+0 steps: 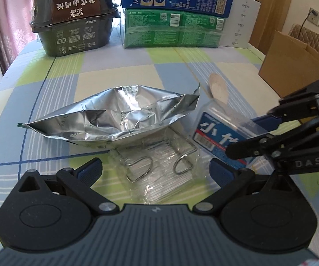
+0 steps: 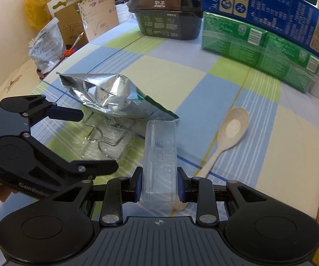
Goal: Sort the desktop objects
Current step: 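Grasp the wire rack with the left tool while the right tool grasps the clear plastic case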
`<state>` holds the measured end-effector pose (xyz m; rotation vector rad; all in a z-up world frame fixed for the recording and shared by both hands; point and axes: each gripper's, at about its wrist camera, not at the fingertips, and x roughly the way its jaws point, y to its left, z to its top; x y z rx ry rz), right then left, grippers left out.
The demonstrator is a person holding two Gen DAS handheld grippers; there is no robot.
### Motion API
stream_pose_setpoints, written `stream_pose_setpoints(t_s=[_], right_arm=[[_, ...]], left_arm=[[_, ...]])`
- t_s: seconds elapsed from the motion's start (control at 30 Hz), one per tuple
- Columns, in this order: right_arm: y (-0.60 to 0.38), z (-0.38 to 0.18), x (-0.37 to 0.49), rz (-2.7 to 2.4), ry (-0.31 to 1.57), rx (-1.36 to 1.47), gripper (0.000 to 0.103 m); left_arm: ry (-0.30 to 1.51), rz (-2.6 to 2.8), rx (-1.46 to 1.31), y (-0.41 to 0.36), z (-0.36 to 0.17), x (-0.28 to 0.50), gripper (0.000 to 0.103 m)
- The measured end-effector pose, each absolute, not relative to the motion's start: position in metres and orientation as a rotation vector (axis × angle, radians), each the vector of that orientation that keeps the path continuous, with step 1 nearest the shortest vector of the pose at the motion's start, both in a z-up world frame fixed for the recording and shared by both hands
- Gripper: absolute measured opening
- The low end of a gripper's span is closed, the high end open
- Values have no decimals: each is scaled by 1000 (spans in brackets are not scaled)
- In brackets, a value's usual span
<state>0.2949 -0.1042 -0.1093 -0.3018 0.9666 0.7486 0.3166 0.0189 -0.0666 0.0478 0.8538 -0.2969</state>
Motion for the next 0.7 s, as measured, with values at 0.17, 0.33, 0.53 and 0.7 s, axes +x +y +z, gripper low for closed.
stream_pose_setpoints(t_s=[0.17, 0.33, 0.53, 0.7], right_arm=[[-115, -106, 298, 736, 966, -289, 28], [-121, -104, 297, 729, 960, -289, 28], [-123, -105, 294, 727, 960, -291, 28], [-124, -102, 285, 734, 962, -291, 28]], left_arm=[[846, -301, 56, 13, -68, 319, 97], [839, -248, 34, 11, -69, 325, 90], [843, -204, 7, 12, -70, 330, 74], [856, -228, 55, 10, -67, 314, 64]])
